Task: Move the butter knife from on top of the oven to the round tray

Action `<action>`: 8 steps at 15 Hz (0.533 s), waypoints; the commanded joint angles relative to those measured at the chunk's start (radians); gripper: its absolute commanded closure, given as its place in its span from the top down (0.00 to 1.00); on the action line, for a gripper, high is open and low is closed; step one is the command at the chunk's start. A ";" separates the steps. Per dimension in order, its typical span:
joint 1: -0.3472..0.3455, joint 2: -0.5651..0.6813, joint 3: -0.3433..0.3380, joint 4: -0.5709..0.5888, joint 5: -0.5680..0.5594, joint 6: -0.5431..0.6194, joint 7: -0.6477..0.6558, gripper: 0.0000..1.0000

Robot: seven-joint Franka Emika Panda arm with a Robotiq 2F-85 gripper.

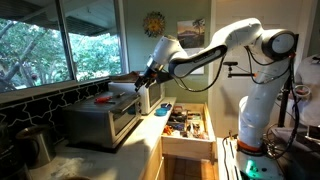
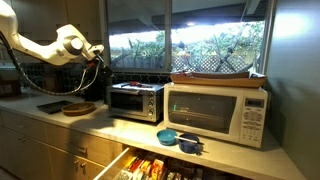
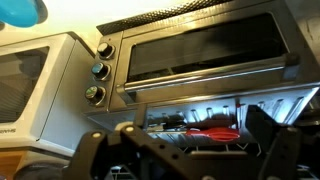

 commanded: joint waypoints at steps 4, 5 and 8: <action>-0.035 0.158 0.048 0.168 -0.107 0.043 0.147 1.00; -0.030 0.191 0.046 0.199 -0.123 0.045 0.168 1.00; 0.040 0.315 -0.006 0.307 -0.051 -0.006 0.070 1.00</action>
